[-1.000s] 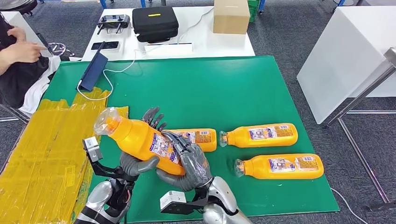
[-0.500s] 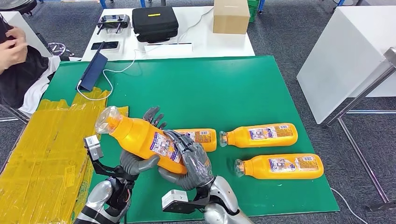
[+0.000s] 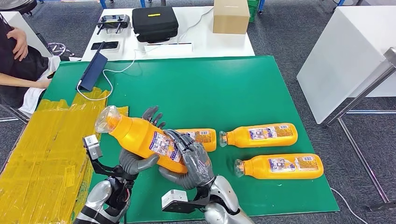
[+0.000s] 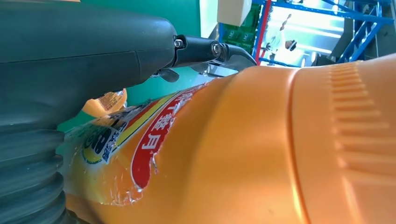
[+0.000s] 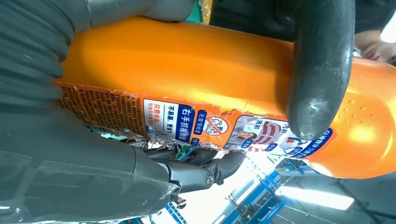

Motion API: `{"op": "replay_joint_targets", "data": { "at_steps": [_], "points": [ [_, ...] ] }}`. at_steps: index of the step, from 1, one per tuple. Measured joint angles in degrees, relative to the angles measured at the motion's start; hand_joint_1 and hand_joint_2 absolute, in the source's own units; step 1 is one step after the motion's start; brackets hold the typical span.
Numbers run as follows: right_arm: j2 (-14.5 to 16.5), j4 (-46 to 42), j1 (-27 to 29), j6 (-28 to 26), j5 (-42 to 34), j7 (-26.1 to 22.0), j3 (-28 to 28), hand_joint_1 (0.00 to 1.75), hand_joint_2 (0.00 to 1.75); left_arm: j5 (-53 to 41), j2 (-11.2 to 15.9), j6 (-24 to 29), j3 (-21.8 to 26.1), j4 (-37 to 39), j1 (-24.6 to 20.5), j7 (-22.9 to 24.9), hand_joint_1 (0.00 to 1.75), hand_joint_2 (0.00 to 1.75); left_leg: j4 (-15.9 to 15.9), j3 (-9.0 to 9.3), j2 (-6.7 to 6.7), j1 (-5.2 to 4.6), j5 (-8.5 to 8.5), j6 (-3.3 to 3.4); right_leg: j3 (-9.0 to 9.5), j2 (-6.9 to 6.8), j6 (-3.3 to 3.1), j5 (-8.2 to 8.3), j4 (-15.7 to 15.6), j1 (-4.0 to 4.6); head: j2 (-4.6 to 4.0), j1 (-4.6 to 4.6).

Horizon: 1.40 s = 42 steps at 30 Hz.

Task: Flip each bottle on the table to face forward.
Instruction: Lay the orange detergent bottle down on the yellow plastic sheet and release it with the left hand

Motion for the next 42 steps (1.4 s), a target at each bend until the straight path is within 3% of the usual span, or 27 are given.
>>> {"op": "replay_joint_targets", "data": {
  "at_steps": [12,33,34,38,42],
  "points": [
    [-2.6,-2.7,0.8,0.5,2.4,1.3,-1.4,1.75,1.75,0.5,0.0,0.1,1.6,0.0,1.1,0.0,0.0,1.75,0.0,0.0,0.01,0.0,0.0,0.0,0.0,0.0,0.0,0.0,0.0,0.0,0.01,-0.01],
    [-0.6,-0.3,-0.6,7.7,-0.8,0.3,0.2,1.75,1.75,2.0,0.0,-1.4,2.4,0.3,0.2,-0.3,0.0,1.75,0.0,-0.01,0.01,-0.01,0.0,0.0,-0.01,0.0,0.0,0.0,0.0,0.0,0.01,0.0],
    [-0.4,0.0,-1.1,8.1,-1.4,0.2,0.7,1.75,1.75,2.2,0.0,-1.5,2.4,0.4,-0.1,-0.3,0.07,1.75,0.0,-0.01,0.0,0.0,0.0,0.0,0.0,0.0,0.0,0.0,0.0,0.0,0.01,0.0],
    [0.1,1.3,-3.2,8.9,-2.9,0.1,2.0,1.75,1.75,2.4,0.0,-1.7,2.2,0.6,-1.0,-0.3,1.61,1.75,0.0,0.01,0.01,0.0,0.01,0.0,0.0,0.0,0.0,0.0,0.0,0.0,0.0,0.0],
    [0.2,2.2,-4.5,9.0,-3.5,0.0,2.8,1.75,1.75,2.5,0.0,-1.7,2.2,0.9,-1.3,-0.4,1.75,1.75,0.0,0.01,0.01,0.0,0.01,0.0,0.0,0.0,0.0,0.0,0.0,0.0,0.0,0.01]
  ]
}}
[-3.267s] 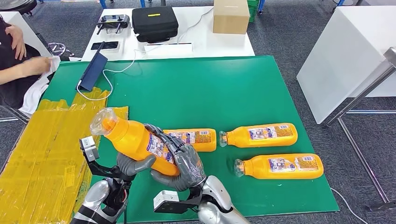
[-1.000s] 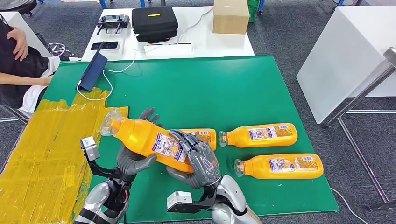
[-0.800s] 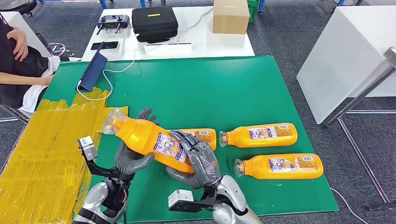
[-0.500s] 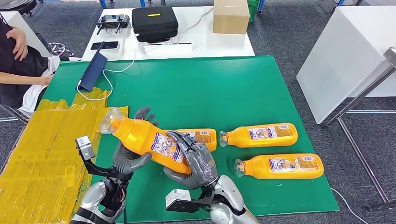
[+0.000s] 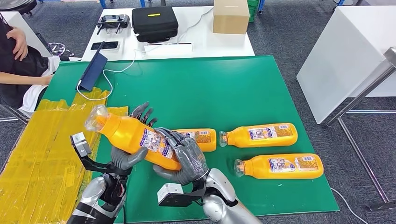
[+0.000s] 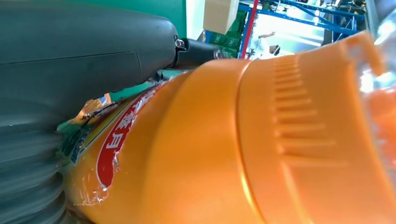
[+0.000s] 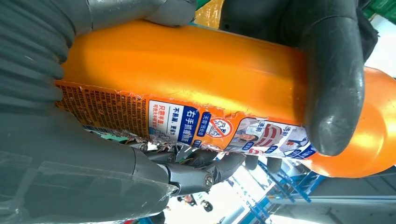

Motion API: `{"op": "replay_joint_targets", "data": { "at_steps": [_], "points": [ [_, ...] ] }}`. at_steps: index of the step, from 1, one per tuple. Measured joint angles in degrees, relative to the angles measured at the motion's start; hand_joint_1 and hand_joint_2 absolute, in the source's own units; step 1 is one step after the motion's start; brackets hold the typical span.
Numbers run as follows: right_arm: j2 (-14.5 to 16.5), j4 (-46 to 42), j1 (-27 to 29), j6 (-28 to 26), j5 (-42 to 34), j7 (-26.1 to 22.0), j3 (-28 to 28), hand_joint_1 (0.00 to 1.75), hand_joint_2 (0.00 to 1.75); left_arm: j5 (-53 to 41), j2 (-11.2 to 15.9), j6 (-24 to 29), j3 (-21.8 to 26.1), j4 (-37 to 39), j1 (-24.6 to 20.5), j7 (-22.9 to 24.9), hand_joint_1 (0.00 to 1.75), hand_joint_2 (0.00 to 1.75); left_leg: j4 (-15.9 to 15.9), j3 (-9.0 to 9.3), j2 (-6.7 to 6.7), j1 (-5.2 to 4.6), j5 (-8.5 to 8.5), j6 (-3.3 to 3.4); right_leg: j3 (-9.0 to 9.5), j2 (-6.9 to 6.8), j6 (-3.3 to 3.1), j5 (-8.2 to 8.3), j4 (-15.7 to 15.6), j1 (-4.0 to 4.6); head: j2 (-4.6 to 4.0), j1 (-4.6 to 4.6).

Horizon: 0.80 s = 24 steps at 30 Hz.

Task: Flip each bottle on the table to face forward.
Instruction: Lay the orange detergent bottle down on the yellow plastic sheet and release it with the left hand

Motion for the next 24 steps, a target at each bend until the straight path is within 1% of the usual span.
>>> {"op": "replay_joint_targets", "data": {
  "at_steps": [14,15,18,19,22,24],
  "points": [
    [0.0,1.0,-0.9,-0.2,-1.2,0.0,1.1,1.75,1.75,0.4,0.0,0.3,0.1,0.6,-0.5,-0.1,1.75,1.75,0.0,-0.01,0.0,-0.01,-0.01,0.0,-0.01,0.0,0.0,0.0,0.0,0.0,0.01,-0.01],
    [0.0,1.0,-0.9,-0.2,-1.3,0.0,1.1,1.64,1.75,0.4,0.0,0.3,0.1,0.6,-0.6,-0.1,1.75,1.75,0.0,-0.01,0.0,0.0,-0.01,0.0,-0.01,0.0,0.0,0.0,0.0,0.0,0.0,-0.01],
    [0.0,1.0,-0.8,-0.4,-1.4,0.0,1.1,0.33,1.75,0.6,0.0,0.5,0.1,0.6,-0.7,-0.2,1.75,1.75,0.0,-0.01,0.0,0.0,-0.01,0.0,-0.01,0.0,0.0,0.0,0.0,0.0,0.0,-0.01],
    [0.0,1.1,-0.8,-0.6,-1.4,-0.1,1.1,0.0,1.75,0.6,0.0,0.6,0.1,0.6,-0.7,-0.2,1.75,1.75,0.0,-0.01,0.0,0.0,-0.01,0.0,-0.01,0.0,0.0,0.0,0.0,0.0,0.01,-0.01],
    [0.0,1.0,-0.2,-1.8,-1.5,-0.7,1.2,0.0,1.75,0.7,-0.1,1.9,0.2,0.6,-1.1,-0.3,1.75,1.75,0.0,-0.02,0.0,0.0,-0.01,0.0,-0.01,0.0,0.0,0.0,0.0,0.0,0.01,0.0],
    [0.0,0.7,0.2,-2.7,-1.8,-1.4,1.2,0.0,1.75,0.2,-0.2,3.6,0.4,0.6,-1.3,-0.5,1.75,1.75,0.0,-0.01,0.0,0.0,-0.01,0.0,-0.02,0.0,0.0,0.0,0.0,0.0,0.01,0.0]
  ]
}}
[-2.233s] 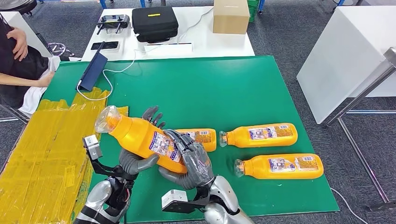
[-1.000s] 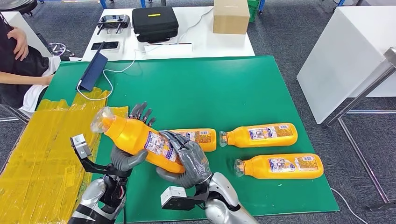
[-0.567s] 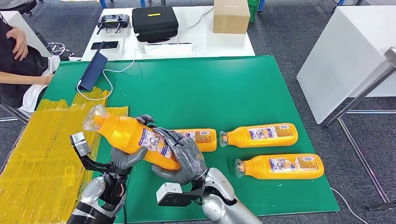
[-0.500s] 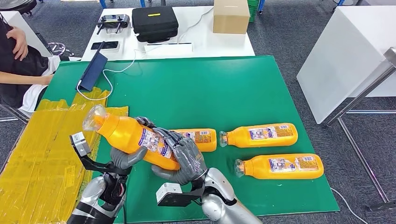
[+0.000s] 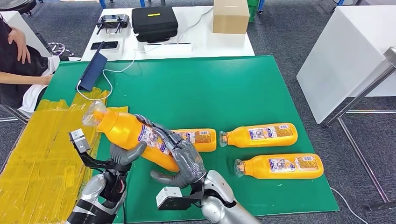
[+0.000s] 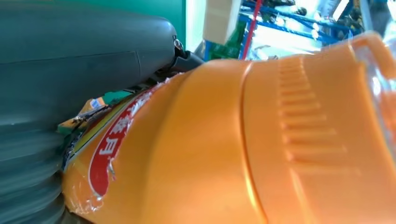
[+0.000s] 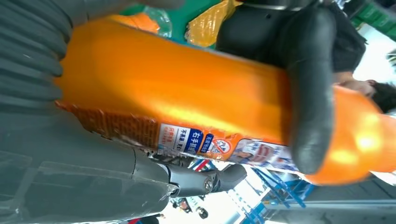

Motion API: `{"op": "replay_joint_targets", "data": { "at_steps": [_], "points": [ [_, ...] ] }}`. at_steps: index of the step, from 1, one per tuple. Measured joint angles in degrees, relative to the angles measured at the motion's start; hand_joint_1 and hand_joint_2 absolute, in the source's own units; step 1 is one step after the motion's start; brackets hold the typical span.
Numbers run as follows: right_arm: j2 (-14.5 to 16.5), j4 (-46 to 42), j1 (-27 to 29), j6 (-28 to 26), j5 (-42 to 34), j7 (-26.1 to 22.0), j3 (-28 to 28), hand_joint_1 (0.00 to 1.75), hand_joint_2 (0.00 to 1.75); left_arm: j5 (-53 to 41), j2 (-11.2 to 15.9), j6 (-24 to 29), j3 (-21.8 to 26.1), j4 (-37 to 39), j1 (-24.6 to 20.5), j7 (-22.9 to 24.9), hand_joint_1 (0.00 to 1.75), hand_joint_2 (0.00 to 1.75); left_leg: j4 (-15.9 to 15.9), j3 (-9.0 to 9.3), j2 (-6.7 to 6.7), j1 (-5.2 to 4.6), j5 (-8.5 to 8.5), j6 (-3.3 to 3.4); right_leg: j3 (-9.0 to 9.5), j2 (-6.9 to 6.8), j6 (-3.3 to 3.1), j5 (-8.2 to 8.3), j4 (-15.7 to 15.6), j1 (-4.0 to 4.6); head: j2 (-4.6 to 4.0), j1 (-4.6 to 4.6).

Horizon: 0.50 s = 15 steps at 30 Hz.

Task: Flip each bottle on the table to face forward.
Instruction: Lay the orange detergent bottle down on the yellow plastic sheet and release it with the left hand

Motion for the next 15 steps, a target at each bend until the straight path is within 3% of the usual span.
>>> {"op": "replay_joint_targets", "data": {
  "at_steps": [7,11,15],
  "points": [
    [-0.5,-5.7,3.0,-2.6,-0.9,-1.3,-0.2,0.0,1.75,-10.9,0.5,12.6,3.1,-0.1,-1.8,-1.9,1.75,1.75,0.0,-0.01,-0.03,0.0,0.01,0.0,-0.02,-0.01,0.0,0.0,0.0,0.01,0.0,0.0],
    [-1.3,-10.1,4.4,-2.4,-3.3,-1.9,-2.1,0.0,1.75,-23.3,1.7,22.6,5.5,-0.1,-4.2,-2.4,1.75,1.75,0.0,0.0,0.02,0.0,0.02,0.0,-0.02,0.0,0.0,0.01,0.0,0.0,0.0,0.0],
    [-1.9,-14.5,5.6,-1.6,-4.6,-2.5,-4.8,0.0,1.75,-41.0,3.6,31.6,8.0,0.1,-7.3,0.0,1.75,1.75,0.0,0.0,0.0,0.0,0.03,0.0,-0.02,0.0,0.0,0.01,0.0,0.0,0.0,0.0]
  ]
}}
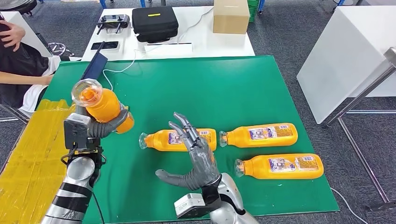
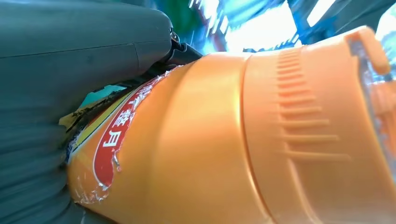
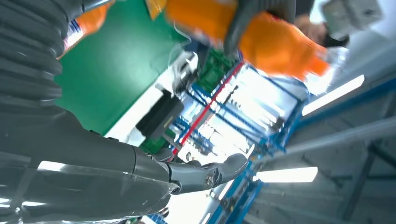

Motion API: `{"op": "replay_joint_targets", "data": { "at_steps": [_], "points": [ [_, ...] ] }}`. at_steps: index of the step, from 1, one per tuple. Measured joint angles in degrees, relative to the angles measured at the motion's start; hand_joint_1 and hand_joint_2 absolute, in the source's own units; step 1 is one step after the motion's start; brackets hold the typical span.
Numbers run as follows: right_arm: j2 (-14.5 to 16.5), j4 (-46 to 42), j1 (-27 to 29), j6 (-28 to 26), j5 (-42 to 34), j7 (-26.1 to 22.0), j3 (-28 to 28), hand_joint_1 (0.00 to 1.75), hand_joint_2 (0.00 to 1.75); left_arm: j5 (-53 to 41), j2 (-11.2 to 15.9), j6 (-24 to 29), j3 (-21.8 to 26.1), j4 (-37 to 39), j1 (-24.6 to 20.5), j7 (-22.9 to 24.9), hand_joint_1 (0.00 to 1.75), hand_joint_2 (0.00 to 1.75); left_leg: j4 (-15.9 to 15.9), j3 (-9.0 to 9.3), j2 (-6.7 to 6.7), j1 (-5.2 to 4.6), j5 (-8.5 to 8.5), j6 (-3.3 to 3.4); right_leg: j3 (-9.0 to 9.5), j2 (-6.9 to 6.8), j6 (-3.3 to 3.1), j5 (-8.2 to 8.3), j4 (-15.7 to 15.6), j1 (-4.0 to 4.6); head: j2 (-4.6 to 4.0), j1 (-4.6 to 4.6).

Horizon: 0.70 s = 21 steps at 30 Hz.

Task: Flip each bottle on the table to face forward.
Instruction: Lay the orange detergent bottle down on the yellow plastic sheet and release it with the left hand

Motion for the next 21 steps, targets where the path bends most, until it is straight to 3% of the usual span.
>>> {"op": "replay_joint_targets", "data": {
  "at_steps": [6,11,14,18,21],
  "points": [
    [-0.4,-4.4,0.6,0.7,-0.7,0.0,-2.7,0.0,1.75,-12.6,2.0,3.3,2.0,0.9,-3.1,3.8,1.75,1.75,0.0,-0.01,0.01,0.0,0.0,0.0,-0.01,0.0,0.0,0.0,0.0,0.0,0.0,0.01],
    [-1.1,-7.5,1.6,0.8,-1.7,0.0,-5.3,0.0,1.75,-33.1,5.2,5.7,2.8,2.5,-4.5,9.6,1.75,1.75,0.0,-0.02,0.07,0.0,-0.01,0.0,-0.03,0.03,0.0,0.0,0.0,0.0,0.0,0.01],
    [-1.6,-9.3,2.5,1.3,-3.0,-0.5,-7.0,0.0,1.75,-44.5,7.5,5.7,3.2,4.1,-4.8,12.8,1.75,1.75,0.0,-0.02,0.07,0.0,-0.01,0.0,-0.03,0.04,0.0,0.0,0.0,0.0,0.0,0.01],
    [-1.9,-10.1,3.0,1.5,-3.7,-0.8,-7.9,0.0,1.75,-49.0,8.6,5.3,3.3,5.0,-4.8,14.1,1.75,1.75,0.0,-0.02,0.07,0.0,-0.01,0.0,-0.04,0.04,0.0,0.0,0.0,0.0,0.0,-0.01],
    [-3.1,-13.4,5.3,1.9,-5.2,-1.0,-12.4,0.0,1.75,-56.3,11.8,2.9,3.8,8.3,-3.6,16.2,1.75,1.75,0.0,-0.02,0.07,0.0,-0.01,0.0,-0.05,0.04,0.0,0.0,0.0,0.0,0.0,0.0]
  ]
}}
